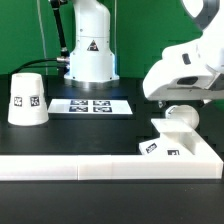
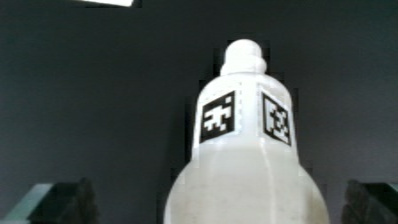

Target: Assemble lamp

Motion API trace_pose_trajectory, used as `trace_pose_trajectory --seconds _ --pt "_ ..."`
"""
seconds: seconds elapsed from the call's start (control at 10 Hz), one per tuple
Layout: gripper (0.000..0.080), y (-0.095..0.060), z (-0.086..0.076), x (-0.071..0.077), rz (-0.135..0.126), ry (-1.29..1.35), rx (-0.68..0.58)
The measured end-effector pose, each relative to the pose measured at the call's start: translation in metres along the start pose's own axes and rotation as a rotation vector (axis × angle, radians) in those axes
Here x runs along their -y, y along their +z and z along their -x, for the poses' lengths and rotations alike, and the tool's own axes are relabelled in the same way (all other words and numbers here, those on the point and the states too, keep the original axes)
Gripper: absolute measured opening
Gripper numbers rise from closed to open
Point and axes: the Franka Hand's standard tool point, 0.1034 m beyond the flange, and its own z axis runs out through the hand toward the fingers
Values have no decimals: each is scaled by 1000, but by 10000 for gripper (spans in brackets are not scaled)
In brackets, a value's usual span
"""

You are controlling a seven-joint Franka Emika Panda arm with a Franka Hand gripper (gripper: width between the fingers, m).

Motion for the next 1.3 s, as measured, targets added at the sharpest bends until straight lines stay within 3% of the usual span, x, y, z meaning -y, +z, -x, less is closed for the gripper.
trace_pose_trajectory --seconds 0.9,1.3 --pt "699 26 -17 8 0 -2 -5" --pt "673 30 -20 8 -1 -2 -6"
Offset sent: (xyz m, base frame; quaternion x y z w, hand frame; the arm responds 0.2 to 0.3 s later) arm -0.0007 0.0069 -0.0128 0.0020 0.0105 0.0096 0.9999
